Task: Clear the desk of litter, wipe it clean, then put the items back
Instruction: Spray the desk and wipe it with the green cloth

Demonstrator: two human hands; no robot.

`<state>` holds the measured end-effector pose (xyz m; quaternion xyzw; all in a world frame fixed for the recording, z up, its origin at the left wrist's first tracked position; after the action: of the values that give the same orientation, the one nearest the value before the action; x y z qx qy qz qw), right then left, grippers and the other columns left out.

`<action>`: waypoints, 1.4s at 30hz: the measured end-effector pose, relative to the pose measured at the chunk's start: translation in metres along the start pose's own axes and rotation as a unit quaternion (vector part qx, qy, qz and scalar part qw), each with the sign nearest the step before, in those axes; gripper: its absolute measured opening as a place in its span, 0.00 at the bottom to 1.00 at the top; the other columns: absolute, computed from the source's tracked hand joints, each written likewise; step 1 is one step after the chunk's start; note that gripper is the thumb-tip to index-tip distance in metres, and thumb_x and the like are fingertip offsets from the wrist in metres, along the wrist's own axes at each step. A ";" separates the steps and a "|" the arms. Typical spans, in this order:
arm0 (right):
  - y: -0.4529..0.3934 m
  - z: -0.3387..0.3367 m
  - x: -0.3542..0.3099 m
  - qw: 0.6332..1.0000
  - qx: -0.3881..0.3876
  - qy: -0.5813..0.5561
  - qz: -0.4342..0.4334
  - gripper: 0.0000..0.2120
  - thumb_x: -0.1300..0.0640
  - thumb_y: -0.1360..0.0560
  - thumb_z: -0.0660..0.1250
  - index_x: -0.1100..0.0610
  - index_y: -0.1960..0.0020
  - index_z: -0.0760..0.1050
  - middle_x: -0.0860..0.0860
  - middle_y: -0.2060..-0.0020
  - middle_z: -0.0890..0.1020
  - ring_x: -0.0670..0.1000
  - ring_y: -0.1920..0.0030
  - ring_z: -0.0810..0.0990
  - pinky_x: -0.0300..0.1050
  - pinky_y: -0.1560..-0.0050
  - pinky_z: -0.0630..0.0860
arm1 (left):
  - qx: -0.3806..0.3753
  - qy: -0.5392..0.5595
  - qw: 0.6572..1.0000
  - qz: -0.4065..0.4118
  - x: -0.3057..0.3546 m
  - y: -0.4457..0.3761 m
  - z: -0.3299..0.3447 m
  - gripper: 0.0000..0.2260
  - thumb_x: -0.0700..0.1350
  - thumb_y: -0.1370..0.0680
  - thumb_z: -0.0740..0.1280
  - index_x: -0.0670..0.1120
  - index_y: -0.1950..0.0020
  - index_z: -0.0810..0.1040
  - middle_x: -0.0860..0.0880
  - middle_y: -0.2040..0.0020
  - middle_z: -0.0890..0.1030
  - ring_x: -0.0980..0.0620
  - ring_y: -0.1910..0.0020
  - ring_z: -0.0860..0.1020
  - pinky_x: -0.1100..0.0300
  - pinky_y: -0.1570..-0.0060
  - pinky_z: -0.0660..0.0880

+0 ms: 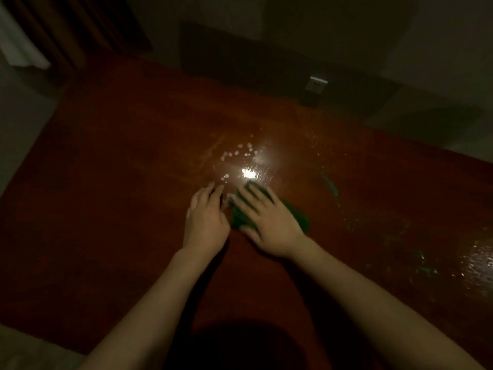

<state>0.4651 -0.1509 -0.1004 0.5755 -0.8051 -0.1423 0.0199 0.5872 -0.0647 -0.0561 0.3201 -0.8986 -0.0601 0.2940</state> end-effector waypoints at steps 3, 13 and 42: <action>0.044 0.011 0.024 0.998 -0.026 0.000 -0.052 0.29 0.39 0.20 0.47 0.51 0.23 0.53 0.51 0.25 0.59 0.52 0.25 0.56 0.57 0.25 0.50 | -0.007 -0.011 1.000 0.011 0.012 -0.013 0.002 0.23 0.39 0.20 0.57 0.43 0.24 0.60 0.45 0.24 0.59 0.47 0.25 0.54 0.52 0.26 0.53; -0.058 -0.044 0.198 0.943 0.063 -0.051 0.322 0.29 0.42 0.19 0.46 0.51 0.22 0.46 0.52 0.22 0.49 0.53 0.23 0.46 0.56 0.25 0.42 | -0.106 -0.112 0.988 -0.006 0.018 -0.030 0.025 0.32 0.51 0.19 0.56 0.49 0.22 0.39 0.47 0.24 0.32 0.51 0.27 0.31 0.47 0.29 0.35; -0.119 -0.049 0.117 0.996 0.032 -0.009 0.088 0.28 0.41 0.19 0.46 0.47 0.22 0.44 0.49 0.22 0.48 0.53 0.23 0.46 0.53 0.26 0.38 | -0.059 0.005 0.998 0.005 0.010 -0.034 0.006 0.26 0.37 0.20 0.55 0.49 0.23 0.54 0.51 0.22 0.50 0.53 0.23 0.47 0.56 0.26 0.44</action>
<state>0.5450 -0.3055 -0.0987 0.5012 -0.8570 -0.1195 0.0066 0.5956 -0.0980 -0.0660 0.2985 -0.8935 -0.1096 0.3172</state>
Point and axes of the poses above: each hand's wrist, its own y-axis away from the middle knuckle, its own z-axis out of the palm, x = y × z, the point moved 3 cm from there along -y, towards the middle knuckle
